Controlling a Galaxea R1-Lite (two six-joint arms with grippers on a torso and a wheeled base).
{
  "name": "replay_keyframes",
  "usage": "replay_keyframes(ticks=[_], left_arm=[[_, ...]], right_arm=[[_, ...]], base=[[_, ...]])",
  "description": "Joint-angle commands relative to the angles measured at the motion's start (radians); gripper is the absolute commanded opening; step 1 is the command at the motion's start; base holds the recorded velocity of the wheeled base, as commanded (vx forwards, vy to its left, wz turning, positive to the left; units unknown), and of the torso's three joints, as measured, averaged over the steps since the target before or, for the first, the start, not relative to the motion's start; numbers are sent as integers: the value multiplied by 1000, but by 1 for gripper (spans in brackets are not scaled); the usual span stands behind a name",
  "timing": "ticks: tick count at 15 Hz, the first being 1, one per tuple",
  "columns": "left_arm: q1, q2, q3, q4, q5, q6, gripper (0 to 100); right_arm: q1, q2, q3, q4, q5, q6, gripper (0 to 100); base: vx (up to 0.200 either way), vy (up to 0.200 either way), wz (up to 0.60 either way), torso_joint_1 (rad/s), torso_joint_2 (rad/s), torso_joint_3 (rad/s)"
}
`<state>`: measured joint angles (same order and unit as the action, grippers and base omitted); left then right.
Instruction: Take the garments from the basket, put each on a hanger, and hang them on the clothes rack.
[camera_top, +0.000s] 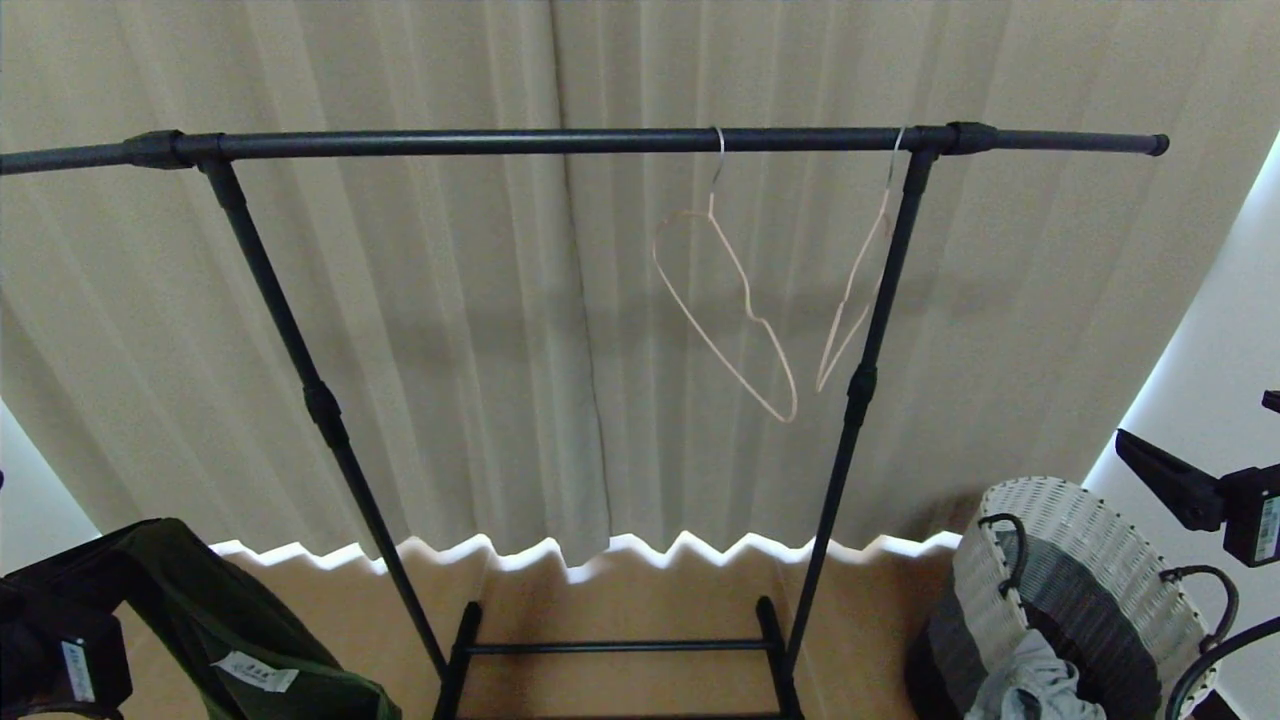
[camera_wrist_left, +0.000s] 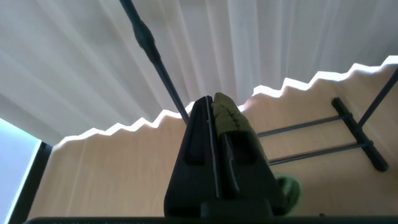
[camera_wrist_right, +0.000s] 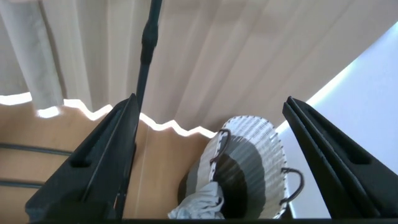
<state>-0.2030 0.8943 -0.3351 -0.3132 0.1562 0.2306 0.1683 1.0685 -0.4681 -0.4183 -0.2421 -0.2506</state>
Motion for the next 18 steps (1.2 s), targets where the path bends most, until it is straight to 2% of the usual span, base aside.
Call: replay_keyframes(ticks=[1,7,13,18], left_arm=[[0,-1,-7,-1,0,-1,0],[0,-11,4,2,0,-2,0],[2,6,39,3,3,-4,0],[0,6,45,2,2,-2,0]], right_arm=[[0,4,-1,0,0,1,100],[-1,-15,0,-2,3,2,100],[0,24,8,0,6,4,100],[0,25,8,0,26,4,100]], base=[[0,0,0,178,-500,-315],[0,0,0,181,-457,-279],[0,0,0,21,-43,-29],[200,0,0,4,-5,0]])
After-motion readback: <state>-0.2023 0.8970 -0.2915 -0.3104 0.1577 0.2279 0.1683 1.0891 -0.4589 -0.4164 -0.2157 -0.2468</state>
